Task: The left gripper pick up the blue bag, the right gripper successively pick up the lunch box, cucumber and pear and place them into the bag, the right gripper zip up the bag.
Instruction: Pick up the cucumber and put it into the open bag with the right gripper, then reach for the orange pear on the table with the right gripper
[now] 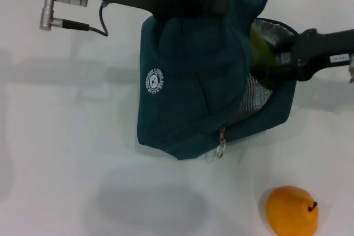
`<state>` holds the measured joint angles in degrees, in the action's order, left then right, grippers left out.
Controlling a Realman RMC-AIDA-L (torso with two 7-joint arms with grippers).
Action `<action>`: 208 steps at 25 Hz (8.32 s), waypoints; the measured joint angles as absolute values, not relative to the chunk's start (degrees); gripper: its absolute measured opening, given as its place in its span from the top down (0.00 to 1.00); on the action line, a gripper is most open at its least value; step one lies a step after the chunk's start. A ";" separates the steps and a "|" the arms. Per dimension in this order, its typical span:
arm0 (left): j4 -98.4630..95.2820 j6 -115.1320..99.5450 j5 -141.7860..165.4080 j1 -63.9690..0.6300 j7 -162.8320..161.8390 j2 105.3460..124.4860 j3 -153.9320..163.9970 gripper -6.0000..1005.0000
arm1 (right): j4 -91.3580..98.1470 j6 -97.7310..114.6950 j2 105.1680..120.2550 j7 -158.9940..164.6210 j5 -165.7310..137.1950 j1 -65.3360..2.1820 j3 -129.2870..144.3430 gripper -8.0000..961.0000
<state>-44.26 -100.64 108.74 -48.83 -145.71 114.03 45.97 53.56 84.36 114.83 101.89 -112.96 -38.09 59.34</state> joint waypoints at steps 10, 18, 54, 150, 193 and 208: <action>-44.20 -100.75 108.69 -48.69 -145.56 113.99 45.97 0.94 | 53.05 85.35 114.97 102.62 -114.59 -38.70 57.28 0.36; -44.20 -101.14 108.66 -48.35 -145.39 113.99 45.95 0.94 | 53.88 86.25 115.23 102.66 -113.54 -38.41 58.23 0.26; -51.60 -100.99 115.83 -50.96 -145.74 114.12 51.15 0.54 | 57.35 84.03 115.05 101.00 -110.49 -36.48 58.12 0.26; -57.85 -101.39 120.39 -50.81 -154.62 113.30 51.13 0.92 | 60.63 109.25 112.03 92.98 -103.00 -30.53 46.46 0.26; -53.26 -98.16 117.23 -49.06 -152.76 114.01 49.57 0.92 | 60.03 121.73 113.30 110.36 -130.28 -48.73 65.94 0.29; -53.17 -97.94 117.15 -47.72 -151.03 114.35 49.57 0.92 | 60.57 121.26 115.30 117.46 -132.42 -50.11 73.27 0.37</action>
<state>-53.17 -97.94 117.15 -47.72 -151.03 114.35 49.57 60.57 121.26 115.30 117.46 -132.42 -50.11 73.27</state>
